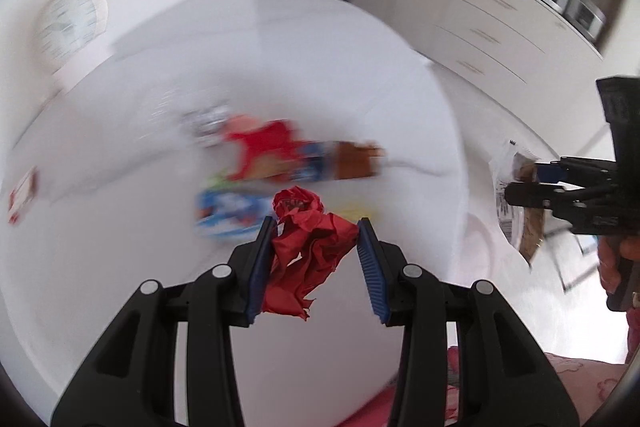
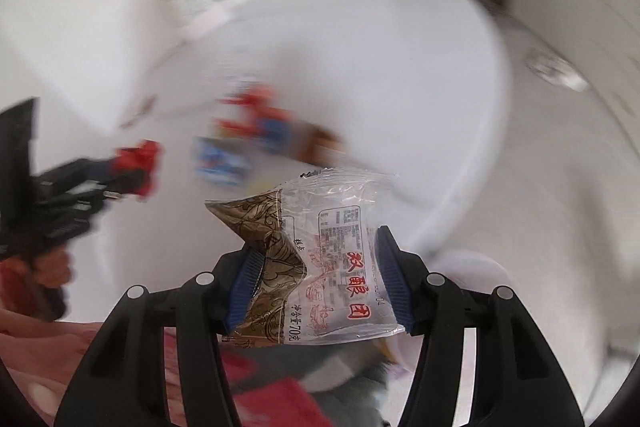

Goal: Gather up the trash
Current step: 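Carry both items over the bin and open both tools to drop them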

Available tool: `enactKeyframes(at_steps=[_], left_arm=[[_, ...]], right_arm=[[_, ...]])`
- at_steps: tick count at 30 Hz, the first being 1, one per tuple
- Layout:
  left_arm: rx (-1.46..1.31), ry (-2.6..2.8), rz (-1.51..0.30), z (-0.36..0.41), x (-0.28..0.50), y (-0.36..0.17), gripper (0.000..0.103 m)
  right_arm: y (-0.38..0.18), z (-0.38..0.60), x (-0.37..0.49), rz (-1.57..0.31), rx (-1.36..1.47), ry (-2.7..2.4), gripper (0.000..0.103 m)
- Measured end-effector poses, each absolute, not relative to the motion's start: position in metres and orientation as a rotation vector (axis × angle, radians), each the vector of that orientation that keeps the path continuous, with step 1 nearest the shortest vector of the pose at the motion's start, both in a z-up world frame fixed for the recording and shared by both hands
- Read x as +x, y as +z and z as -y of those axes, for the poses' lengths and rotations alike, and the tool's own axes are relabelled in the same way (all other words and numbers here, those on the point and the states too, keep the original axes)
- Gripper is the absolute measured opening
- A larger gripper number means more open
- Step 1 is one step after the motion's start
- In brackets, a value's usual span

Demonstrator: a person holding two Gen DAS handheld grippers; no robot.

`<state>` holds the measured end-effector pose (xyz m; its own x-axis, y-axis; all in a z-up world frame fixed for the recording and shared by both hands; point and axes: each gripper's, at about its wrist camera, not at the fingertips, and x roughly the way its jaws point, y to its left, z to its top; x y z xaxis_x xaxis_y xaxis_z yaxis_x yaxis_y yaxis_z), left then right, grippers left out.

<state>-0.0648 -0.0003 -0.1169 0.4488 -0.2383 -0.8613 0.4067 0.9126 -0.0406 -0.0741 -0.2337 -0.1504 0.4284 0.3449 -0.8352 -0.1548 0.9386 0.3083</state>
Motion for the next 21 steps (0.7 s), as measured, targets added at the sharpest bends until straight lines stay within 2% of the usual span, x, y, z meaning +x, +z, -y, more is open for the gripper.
enactKeyframes(at_steps=[6,12,14,21], left_arm=[[0.253,-0.582,-1.059,0.093,-0.073,-0.127,0.041],[0.289,-0.665,-1.139,0.152,-0.082,-0.149,0.041],[0.308,-0.665,-1.158,0.167,-0.085,-0.157,0.041],[0.338,-0.643,-1.207,0.192,-0.098,-0.175,0.041]], right_arm=[[-0.221,0.309,-0.099,-1.202,0.290,0.091,0.058],[-0.300,0.347,-0.101,-1.328,0.350,0.019,0.058],[-0.322,0.348,-0.096,-1.363,0.359,0.014,0.061],[-0.364,0.351,-0.094,-1.471,0.337,-0.005,0.081]])
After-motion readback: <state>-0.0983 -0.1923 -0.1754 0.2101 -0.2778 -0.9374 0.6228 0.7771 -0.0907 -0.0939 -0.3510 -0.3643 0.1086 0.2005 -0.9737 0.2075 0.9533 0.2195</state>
